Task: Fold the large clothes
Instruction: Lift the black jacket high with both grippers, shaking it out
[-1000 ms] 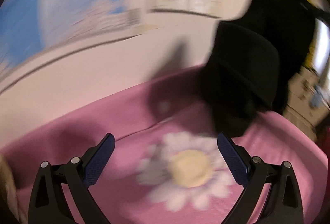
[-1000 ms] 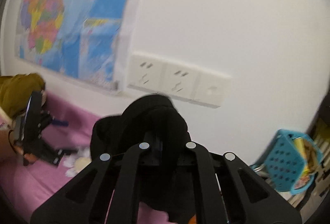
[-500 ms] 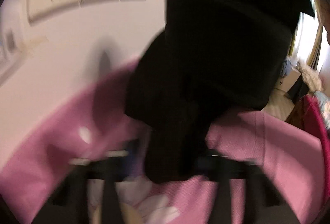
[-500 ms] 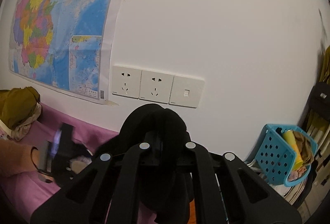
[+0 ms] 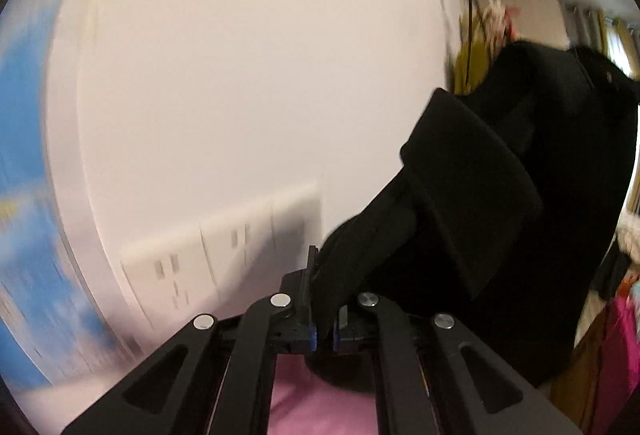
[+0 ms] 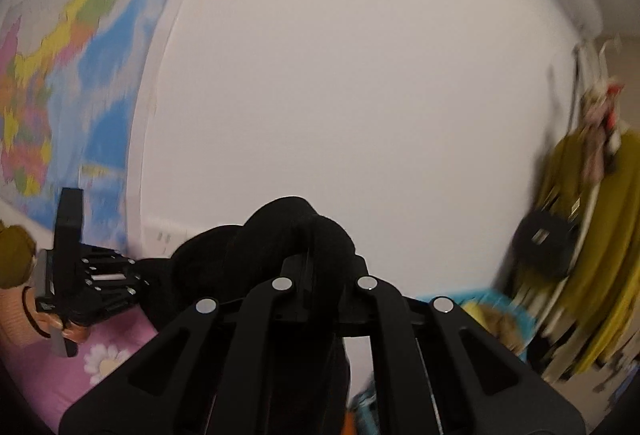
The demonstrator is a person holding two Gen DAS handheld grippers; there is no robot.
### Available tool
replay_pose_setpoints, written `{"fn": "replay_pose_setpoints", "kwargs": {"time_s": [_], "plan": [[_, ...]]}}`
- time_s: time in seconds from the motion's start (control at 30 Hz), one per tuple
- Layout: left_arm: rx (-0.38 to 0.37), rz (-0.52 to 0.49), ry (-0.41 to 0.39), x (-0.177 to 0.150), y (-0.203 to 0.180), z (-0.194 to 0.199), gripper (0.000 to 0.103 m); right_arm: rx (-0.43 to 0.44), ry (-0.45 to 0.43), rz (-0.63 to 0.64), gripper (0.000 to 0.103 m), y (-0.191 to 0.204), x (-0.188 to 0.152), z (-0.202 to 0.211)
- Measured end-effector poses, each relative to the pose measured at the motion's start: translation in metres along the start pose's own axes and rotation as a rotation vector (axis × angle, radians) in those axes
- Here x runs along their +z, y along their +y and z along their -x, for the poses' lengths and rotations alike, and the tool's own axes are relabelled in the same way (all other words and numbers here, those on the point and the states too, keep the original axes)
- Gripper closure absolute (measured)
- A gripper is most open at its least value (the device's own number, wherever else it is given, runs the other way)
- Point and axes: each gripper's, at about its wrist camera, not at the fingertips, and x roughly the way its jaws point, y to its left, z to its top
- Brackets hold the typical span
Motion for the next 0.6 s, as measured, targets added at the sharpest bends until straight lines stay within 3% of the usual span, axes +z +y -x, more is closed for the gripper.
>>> {"fn": "replay_pose_setpoints", "kwargs": {"time_s": [0.17,0.37,0.47,0.6], "plan": [[0.007,0.013,-0.249,0.056,-0.003,0.095,0.100,-0.055,-0.187,0.057,0.100,-0.011,0.050,0.080],[0.151,-0.079,-0.435,0.071,-0.038,0.234,0.099,0.015,-0.299,0.069,0.100,0.001,0.074,0.163],[0.228,-0.120,-0.441,0.064,-0.058,0.283,0.099,0.121,-0.330,0.046,0.100,0.014,0.068,0.197],[0.372,-0.208,-0.378,0.042,-0.075,0.341,0.099,0.275,-0.325,0.021,0.100,0.035,0.053,0.229]]}}
